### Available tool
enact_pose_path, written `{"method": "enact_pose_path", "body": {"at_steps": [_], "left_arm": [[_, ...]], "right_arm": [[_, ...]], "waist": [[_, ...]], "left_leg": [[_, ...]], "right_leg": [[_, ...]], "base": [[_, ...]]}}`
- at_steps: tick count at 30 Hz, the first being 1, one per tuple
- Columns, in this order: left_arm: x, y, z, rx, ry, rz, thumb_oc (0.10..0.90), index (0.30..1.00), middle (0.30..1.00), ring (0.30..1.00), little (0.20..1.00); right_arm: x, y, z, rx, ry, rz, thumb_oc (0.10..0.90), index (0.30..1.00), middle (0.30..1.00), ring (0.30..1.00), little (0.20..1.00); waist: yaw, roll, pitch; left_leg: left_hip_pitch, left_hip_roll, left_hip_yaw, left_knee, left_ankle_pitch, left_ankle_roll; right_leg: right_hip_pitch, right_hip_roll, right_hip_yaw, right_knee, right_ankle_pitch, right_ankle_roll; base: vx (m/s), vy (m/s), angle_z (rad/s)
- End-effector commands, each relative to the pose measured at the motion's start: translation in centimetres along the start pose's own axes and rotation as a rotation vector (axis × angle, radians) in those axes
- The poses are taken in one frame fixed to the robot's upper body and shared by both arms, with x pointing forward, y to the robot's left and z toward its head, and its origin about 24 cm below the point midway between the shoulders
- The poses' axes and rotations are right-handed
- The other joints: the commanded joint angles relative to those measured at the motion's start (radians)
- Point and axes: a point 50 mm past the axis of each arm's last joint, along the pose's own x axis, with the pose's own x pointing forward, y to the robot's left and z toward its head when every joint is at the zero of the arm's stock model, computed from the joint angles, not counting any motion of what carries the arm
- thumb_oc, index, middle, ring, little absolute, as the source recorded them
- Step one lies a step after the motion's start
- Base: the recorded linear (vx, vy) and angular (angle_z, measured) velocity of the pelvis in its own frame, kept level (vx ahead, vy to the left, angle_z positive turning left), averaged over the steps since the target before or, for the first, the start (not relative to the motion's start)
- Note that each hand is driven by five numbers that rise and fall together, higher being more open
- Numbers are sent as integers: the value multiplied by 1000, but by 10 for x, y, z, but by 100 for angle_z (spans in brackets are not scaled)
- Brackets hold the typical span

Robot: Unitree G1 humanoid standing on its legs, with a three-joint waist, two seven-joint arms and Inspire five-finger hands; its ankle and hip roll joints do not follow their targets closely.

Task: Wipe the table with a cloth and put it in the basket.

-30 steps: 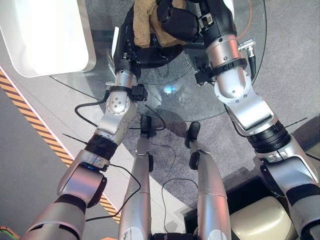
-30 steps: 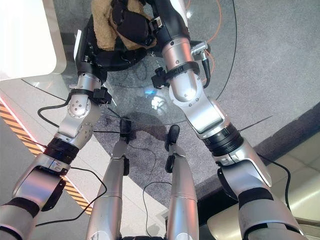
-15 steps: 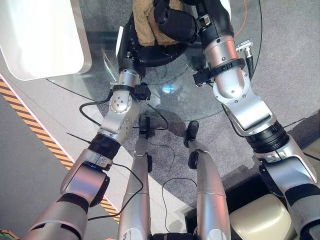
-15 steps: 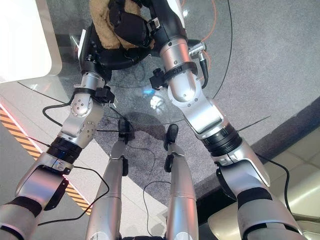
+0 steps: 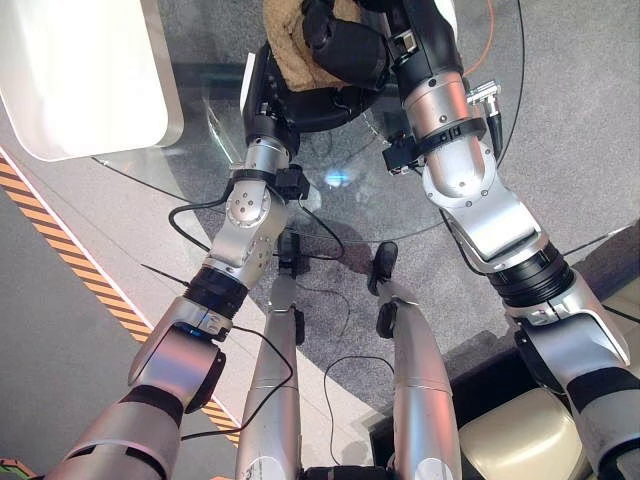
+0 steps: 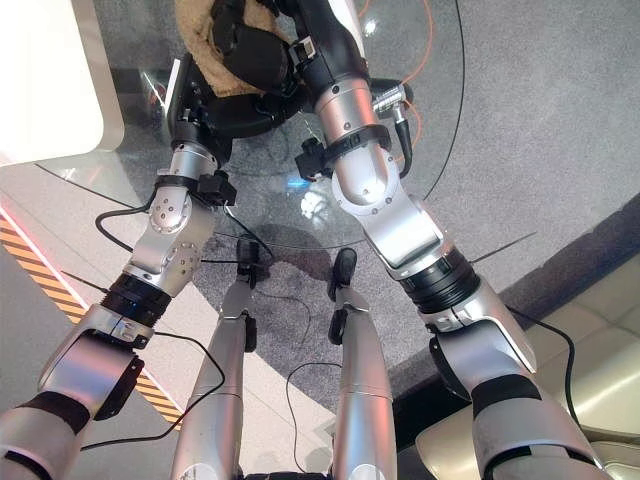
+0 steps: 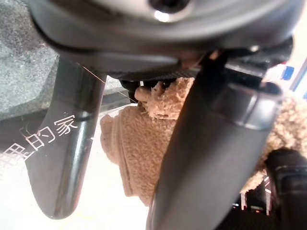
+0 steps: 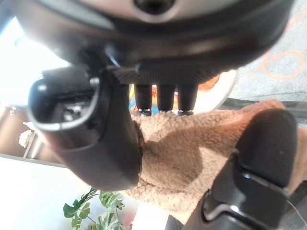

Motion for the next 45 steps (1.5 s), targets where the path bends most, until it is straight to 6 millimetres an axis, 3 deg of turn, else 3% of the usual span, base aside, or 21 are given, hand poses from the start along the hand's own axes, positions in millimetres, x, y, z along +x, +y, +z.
{"method": "enact_pose_path", "body": {"at_steps": [1,2,3,22,32,33,34,35,38,39,42,45], "left_arm": [[23,-60,54,-59,-234,-254,800,900,900,900,900],[23,-60,56,-56,-241,-262,366,528,528,528,466],[23,-62,56,-53,-243,-268,100,300,300,300,200],[22,-66,57,-125,-246,-309,100,300,300,300,200],[20,-71,54,-377,-222,-364,100,300,300,300,200],[19,-71,52,-401,-216,-364,100,300,300,300,200],[19,-72,53,-415,-220,-369,100,300,300,300,200],[18,-73,52,-427,-217,-368,100,300,300,300,200],[18,-76,54,-453,-222,-377,100,300,300,300,200],[18,-75,53,-462,-218,-373,100,300,300,300,200],[18,-76,54,-493,-221,-378,100,300,300,300,200],[17,-76,52,-509,-216,-378,100,300,300,300,200]], "right_arm": [[7,-5,132,166,-611,-4,100,300,300,300,200],[7,-5,131,166,-611,-3,100,300,300,300,200],[8,-5,131,166,-610,-3,100,300,300,300,200],[8,-4,131,169,-610,-5,100,300,300,300,200],[8,-1,130,171,-609,-8,100,300,300,300,200],[8,0,128,176,-603,-7,100,300,300,300,200],[8,0,129,176,-607,-8,100,300,300,300,200],[8,1,129,178,-602,-7,100,300,300,300,200],[8,0,130,175,-609,-9,100,300,300,300,200],[8,1,129,178,-604,-8,100,300,300,300,200],[8,1,131,176,-608,-10,100,300,300,300,200],[8,1,129,175,-602,-10,100,300,300,300,200]], "waist": [[12,-18,-26],[12,-18,-26],[12,-18,-26],[8,-18,-26],[5,-18,-26],[5,-17,-26],[4,-18,-26],[4,-17,-26],[3,-18,-26],[3,-17,-26],[2,-18,-26],[3,-15,-26]], "left_leg": [[31,19,36,63,-45,27],[32,19,36,62,-45,27],[31,20,36,64,-45,27],[26,21,36,69,-47,25],[25,20,40,66,-46,25],[46,23,36,67,-71,21],[27,21,40,65,-48,25],[46,23,35,67,-72,21],[27,20,40,61,-46,25],[48,22,36,64,-71,21],[29,21,41,62,-48,24],[47,22,37,65,-71,21]], "right_leg": [[103,-31,27,-179,128,81],[103,-31,27,-180,128,81],[103,-32,26,-179,128,81],[99,-33,27,-178,127,80],[97,-33,29,-183,130,80],[115,-29,36,-176,106,86],[97,-32,30,-181,129,79],[113,-29,37,-175,106,86],[96,-33,31,-186,132,80],[115,-30,36,-179,108,86],[98,-33,30,-185,131,80],[116,-32,36,-181,109,87]], "base": [[0,0,0],[0,0,0],[0,0,0],[0,0,0],[7,-2,0],[0,0,0],[70,-15,0],[-64,8,-1],[-3,-5,0],[0,0,0],[0,-1,0],[35,-10,0]]}}
